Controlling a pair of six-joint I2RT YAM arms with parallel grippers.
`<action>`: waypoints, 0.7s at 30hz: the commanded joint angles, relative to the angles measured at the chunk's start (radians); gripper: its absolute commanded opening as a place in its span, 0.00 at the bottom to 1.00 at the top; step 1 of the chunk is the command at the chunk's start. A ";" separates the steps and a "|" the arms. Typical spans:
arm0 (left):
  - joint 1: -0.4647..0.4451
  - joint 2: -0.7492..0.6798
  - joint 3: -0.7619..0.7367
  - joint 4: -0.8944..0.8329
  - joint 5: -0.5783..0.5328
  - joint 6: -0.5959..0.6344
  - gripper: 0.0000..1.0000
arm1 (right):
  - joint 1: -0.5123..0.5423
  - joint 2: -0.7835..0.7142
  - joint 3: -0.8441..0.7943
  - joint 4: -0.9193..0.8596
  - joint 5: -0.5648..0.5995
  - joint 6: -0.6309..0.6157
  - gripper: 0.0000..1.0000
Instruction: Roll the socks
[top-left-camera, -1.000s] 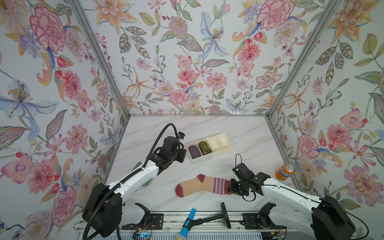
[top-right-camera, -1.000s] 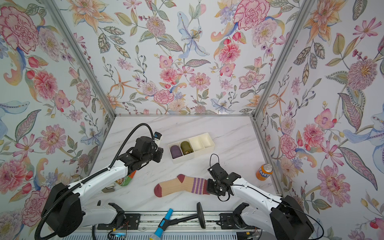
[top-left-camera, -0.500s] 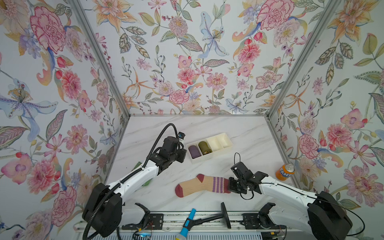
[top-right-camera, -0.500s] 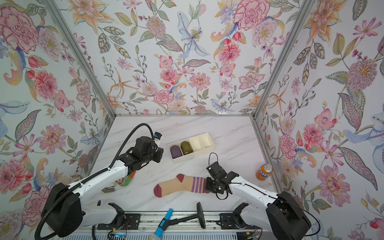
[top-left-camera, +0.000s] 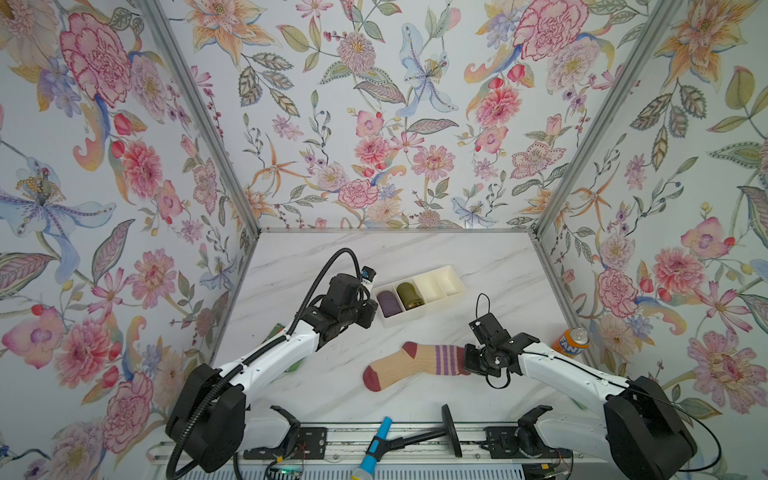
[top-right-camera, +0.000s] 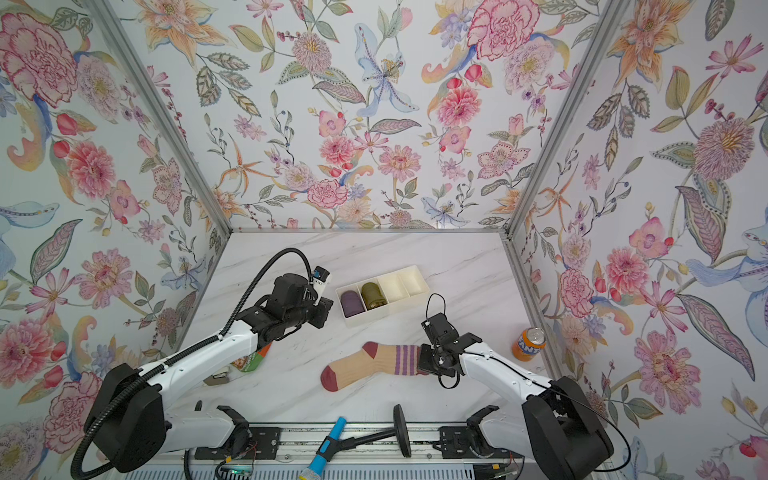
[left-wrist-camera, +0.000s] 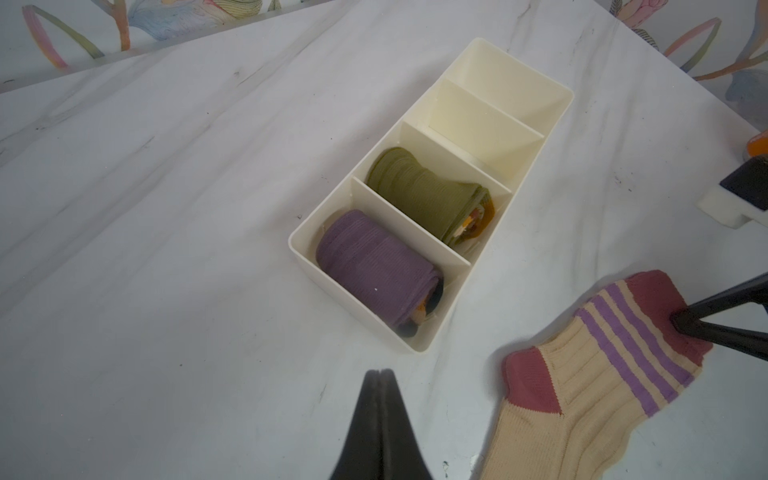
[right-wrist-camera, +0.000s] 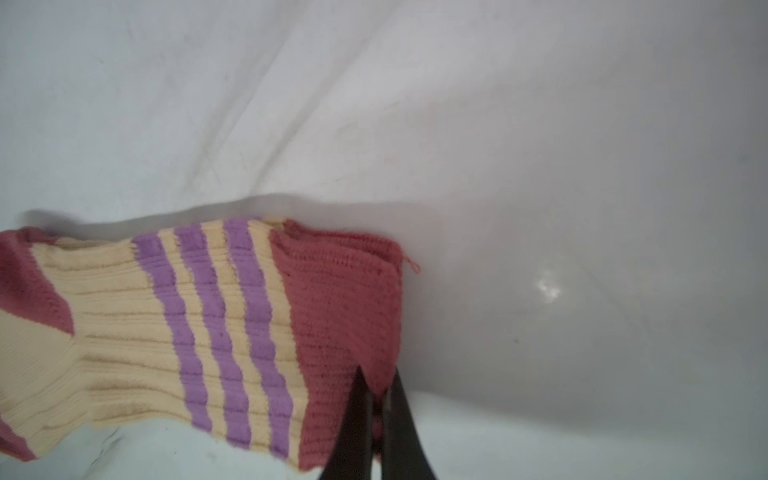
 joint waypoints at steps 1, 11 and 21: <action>-0.060 0.034 -0.015 0.037 0.047 0.008 0.03 | -0.027 0.016 0.029 -0.059 0.037 -0.071 0.00; -0.196 0.155 0.001 0.114 0.082 -0.007 0.00 | -0.130 0.008 0.072 -0.059 -0.025 -0.155 0.18; -0.277 0.215 -0.026 0.183 0.060 -0.002 0.00 | -0.200 -0.158 -0.015 -0.089 -0.157 -0.087 0.29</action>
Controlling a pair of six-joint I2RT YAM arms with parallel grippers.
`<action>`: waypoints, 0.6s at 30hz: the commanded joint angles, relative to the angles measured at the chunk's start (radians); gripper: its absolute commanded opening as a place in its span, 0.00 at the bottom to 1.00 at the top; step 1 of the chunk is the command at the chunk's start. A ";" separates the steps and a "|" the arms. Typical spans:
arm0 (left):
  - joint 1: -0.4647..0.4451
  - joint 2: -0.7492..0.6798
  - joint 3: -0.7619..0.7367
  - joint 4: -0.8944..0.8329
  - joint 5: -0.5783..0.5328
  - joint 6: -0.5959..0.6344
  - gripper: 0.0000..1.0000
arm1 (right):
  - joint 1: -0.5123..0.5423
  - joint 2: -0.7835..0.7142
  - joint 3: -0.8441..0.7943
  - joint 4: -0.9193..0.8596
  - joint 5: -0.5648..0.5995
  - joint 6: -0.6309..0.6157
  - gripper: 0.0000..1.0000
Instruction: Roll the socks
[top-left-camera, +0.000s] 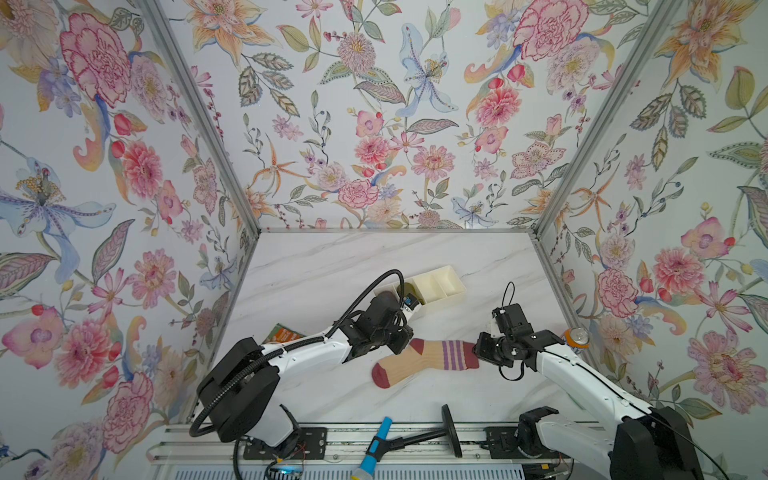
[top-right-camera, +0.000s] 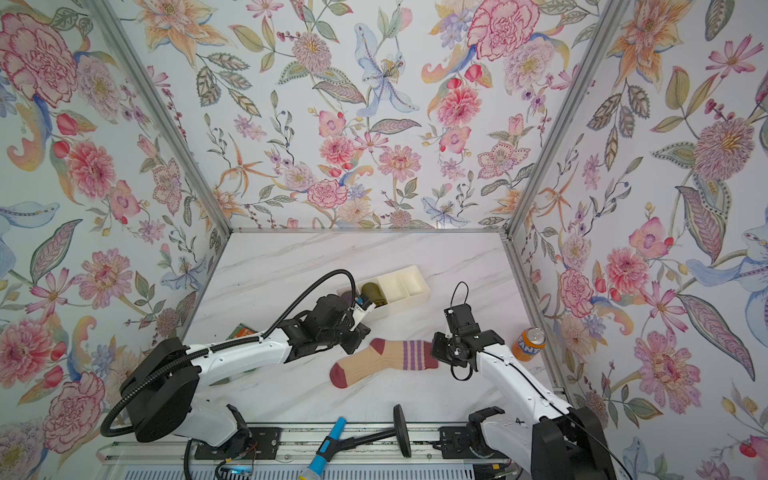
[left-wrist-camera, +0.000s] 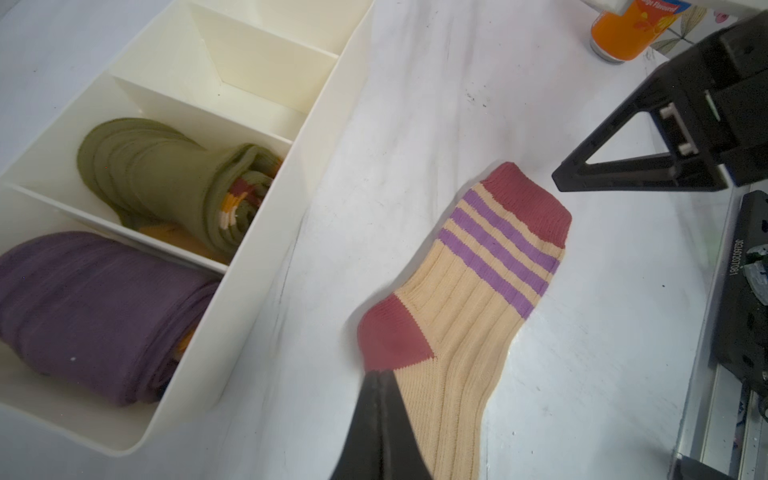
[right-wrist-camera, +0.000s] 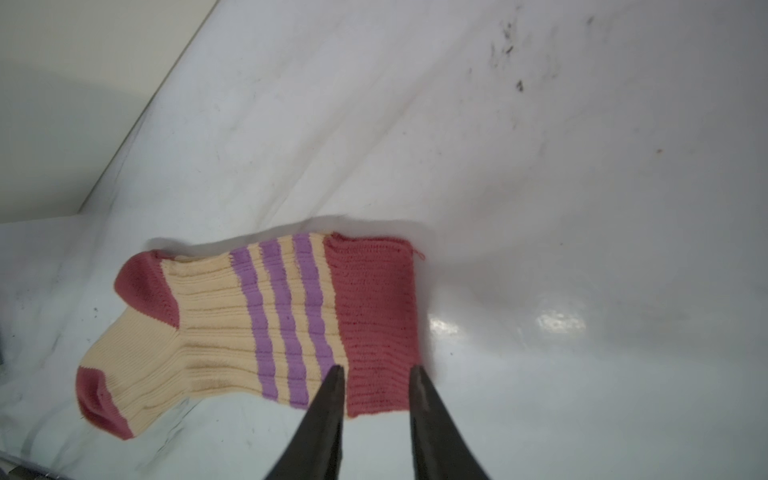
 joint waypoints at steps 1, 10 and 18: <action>-0.019 0.033 -0.019 0.038 -0.010 -0.001 0.00 | -0.005 -0.022 -0.047 -0.046 -0.047 0.035 0.29; -0.030 0.039 -0.042 0.073 -0.044 0.008 0.00 | -0.025 -0.021 -0.068 -0.033 -0.045 0.040 0.28; -0.032 0.084 -0.051 0.085 -0.030 0.004 0.00 | -0.032 0.009 -0.082 -0.015 -0.051 0.039 0.28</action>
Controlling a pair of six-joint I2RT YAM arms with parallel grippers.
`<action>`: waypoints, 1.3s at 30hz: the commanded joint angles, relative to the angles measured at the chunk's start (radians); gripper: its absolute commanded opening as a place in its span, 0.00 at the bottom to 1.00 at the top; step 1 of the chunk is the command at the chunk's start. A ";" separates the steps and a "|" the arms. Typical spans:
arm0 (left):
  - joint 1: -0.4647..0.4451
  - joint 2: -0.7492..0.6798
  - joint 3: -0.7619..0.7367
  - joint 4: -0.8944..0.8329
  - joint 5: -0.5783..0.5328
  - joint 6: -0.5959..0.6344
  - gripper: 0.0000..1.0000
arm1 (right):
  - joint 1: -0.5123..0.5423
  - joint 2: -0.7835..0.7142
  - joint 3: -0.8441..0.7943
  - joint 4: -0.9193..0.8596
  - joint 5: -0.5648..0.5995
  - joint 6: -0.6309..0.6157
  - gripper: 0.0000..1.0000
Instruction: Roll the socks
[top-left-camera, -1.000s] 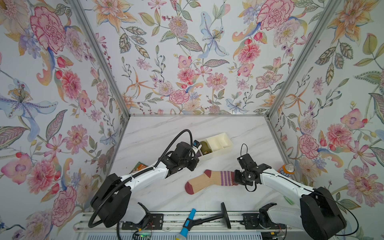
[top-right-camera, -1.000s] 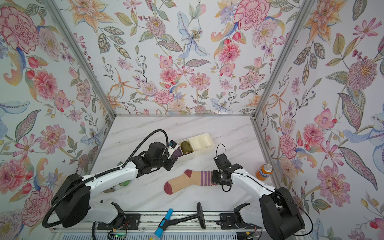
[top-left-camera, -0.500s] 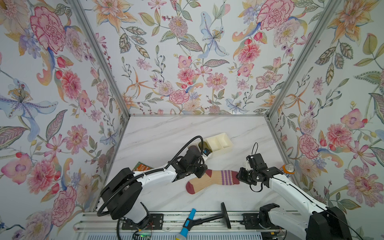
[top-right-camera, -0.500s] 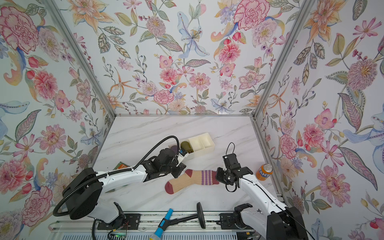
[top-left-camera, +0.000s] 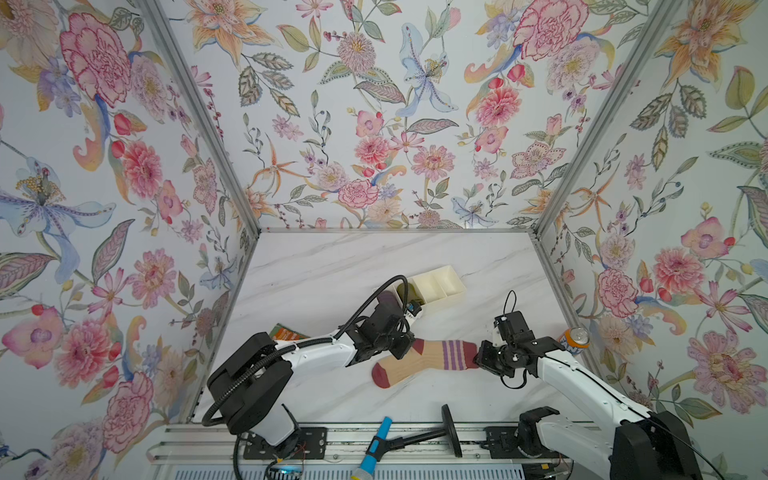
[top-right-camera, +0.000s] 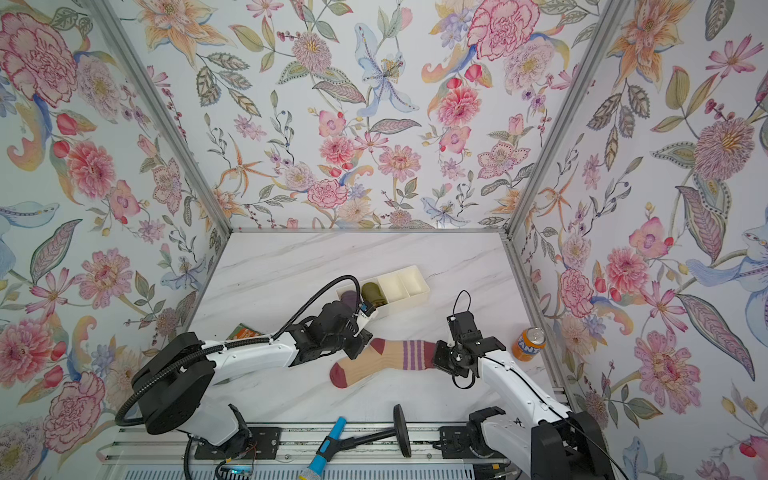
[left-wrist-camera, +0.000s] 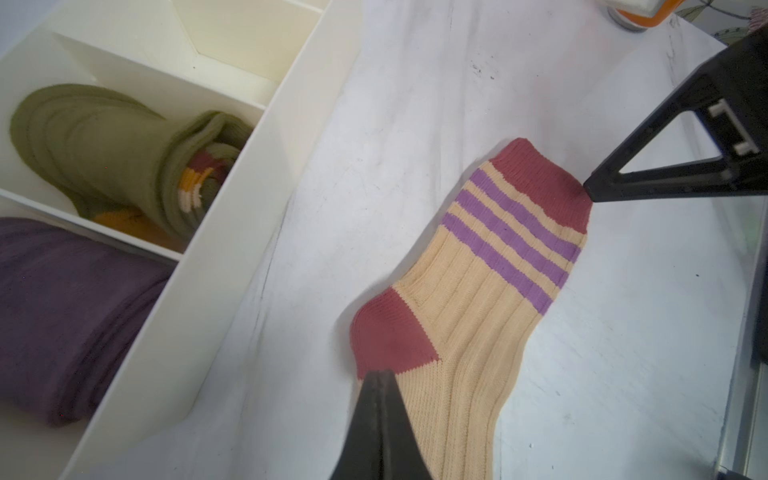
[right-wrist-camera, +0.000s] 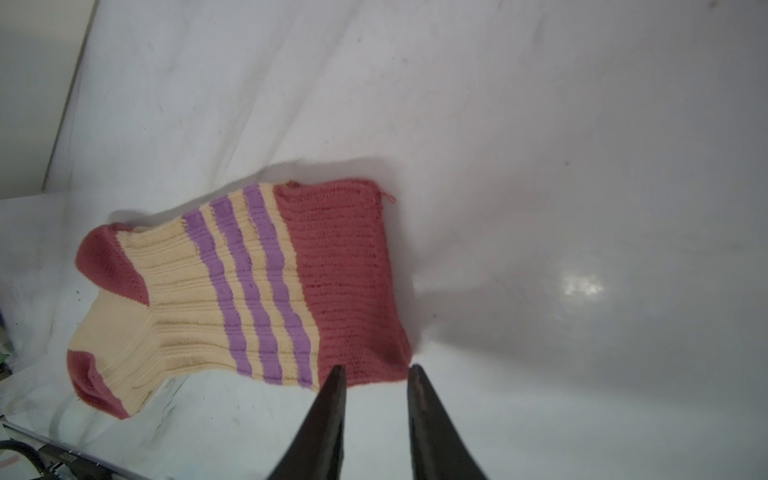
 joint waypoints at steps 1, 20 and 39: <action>-0.013 0.026 -0.014 0.014 -0.006 0.004 0.00 | -0.008 0.011 -0.019 0.000 -0.004 0.009 0.28; -0.013 0.061 -0.014 0.021 0.014 0.004 0.00 | -0.019 0.061 -0.029 0.058 -0.027 0.009 0.27; -0.012 0.089 -0.012 0.025 0.025 0.007 0.00 | -0.021 0.119 -0.039 0.092 -0.026 -0.001 0.15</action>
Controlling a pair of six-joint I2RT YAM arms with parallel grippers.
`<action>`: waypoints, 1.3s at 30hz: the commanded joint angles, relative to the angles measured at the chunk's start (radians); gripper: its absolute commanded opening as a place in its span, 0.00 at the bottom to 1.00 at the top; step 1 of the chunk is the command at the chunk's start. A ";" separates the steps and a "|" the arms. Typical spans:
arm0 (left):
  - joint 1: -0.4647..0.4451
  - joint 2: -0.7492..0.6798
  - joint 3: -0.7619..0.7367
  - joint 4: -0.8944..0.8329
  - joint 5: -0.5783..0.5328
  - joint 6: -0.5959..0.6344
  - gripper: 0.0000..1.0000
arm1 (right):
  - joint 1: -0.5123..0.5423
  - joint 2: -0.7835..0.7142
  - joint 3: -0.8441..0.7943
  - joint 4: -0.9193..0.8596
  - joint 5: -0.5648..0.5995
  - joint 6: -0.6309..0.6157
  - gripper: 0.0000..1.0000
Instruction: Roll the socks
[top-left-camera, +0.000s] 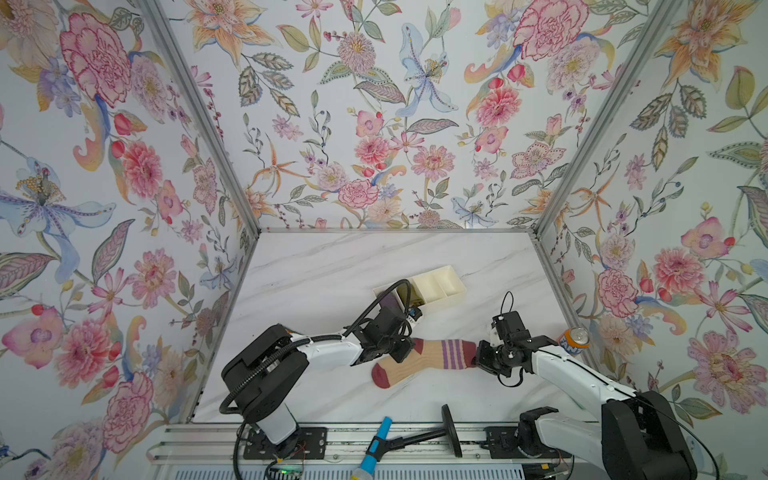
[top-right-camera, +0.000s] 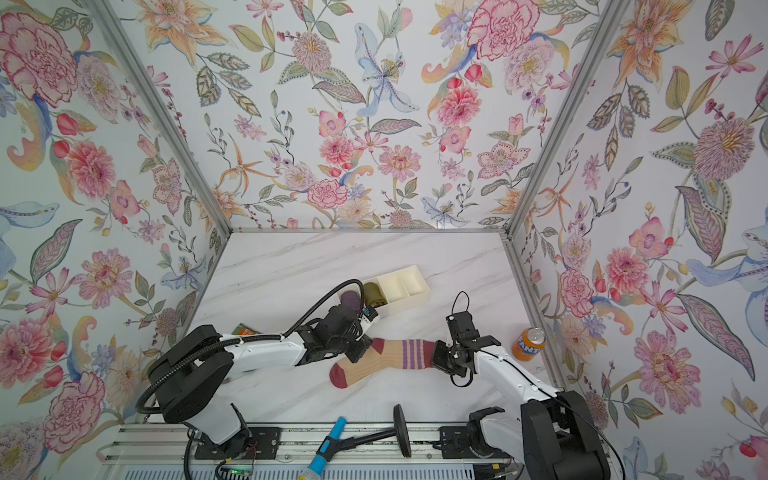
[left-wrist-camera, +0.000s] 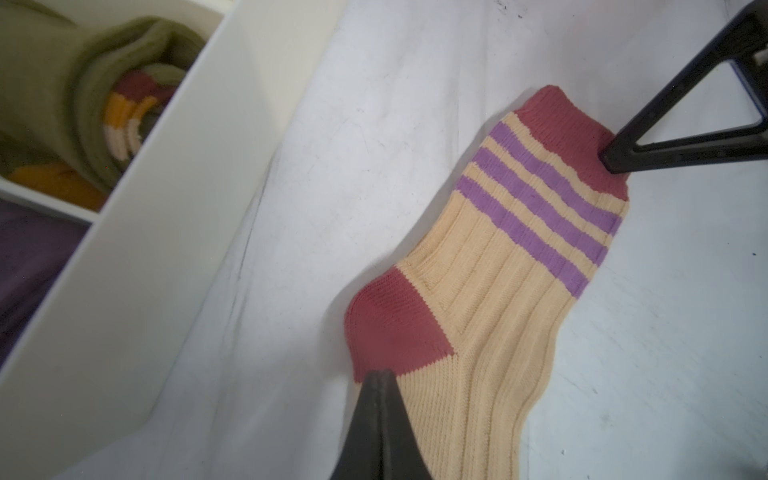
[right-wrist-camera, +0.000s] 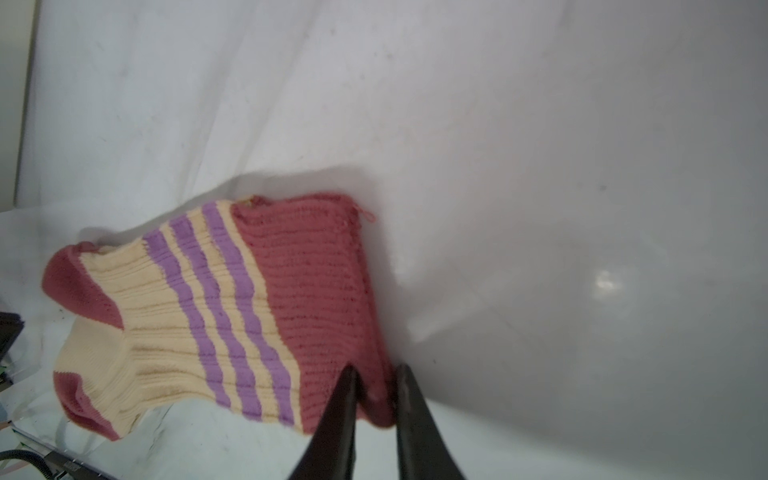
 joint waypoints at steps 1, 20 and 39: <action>-0.012 0.017 -0.011 0.012 0.016 0.007 0.00 | -0.003 0.020 -0.019 -0.007 0.007 0.001 0.12; -0.005 -0.015 0.024 -0.006 0.023 -0.003 0.00 | 0.134 -0.041 0.062 -0.097 0.206 -0.074 0.00; 0.050 -0.110 -0.020 0.061 0.102 -0.052 0.00 | 0.330 -0.003 0.193 -0.088 0.333 -0.127 0.00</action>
